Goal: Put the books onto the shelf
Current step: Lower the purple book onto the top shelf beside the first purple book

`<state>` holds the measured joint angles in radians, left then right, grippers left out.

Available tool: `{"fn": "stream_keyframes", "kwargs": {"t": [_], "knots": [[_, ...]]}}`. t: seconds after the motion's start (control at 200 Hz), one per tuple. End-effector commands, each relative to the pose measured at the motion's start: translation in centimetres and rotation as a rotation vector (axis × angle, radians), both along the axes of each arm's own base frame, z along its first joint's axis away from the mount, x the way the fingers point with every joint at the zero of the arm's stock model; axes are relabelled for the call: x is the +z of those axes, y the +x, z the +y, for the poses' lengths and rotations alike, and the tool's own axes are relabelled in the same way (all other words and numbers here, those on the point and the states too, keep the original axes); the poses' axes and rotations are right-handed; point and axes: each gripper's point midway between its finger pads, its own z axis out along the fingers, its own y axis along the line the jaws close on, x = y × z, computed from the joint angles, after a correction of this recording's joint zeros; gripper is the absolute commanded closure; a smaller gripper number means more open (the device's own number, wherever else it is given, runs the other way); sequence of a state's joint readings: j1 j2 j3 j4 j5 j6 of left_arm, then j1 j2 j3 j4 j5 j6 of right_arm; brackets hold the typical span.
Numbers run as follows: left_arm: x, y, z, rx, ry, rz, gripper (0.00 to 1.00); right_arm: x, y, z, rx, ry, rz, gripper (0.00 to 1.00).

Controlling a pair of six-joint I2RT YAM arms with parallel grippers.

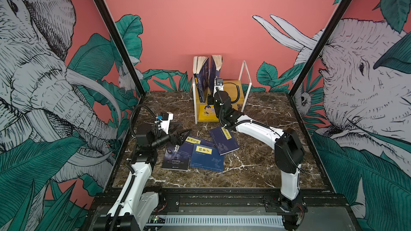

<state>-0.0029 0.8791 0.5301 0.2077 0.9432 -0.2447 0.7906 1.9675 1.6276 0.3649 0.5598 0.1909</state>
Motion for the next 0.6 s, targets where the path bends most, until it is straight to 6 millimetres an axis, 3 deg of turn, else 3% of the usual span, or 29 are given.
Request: {"fn": "stream_keyframes", "kwargs": {"t": [0.0, 0.285, 0.595], "knots": [[0.0, -0.1, 0.1, -0.006, 0.005, -0.012, 0.0, 2.7, 0.6, -0.1, -0.013, 0.074, -0.098, 1.0], [-0.3, -0.1, 0.1, -0.007, 0.005, -0.004, 0.01, 1.2, 1.4, 1.2, 0.009, 0.037, -0.078, 1.0], [-0.3, 0.0, 0.2, -0.002, 0.005, -0.003, 0.01, 0.9, -0.1, 3.2, 0.117, 0.025, -0.052, 0.98]]}}
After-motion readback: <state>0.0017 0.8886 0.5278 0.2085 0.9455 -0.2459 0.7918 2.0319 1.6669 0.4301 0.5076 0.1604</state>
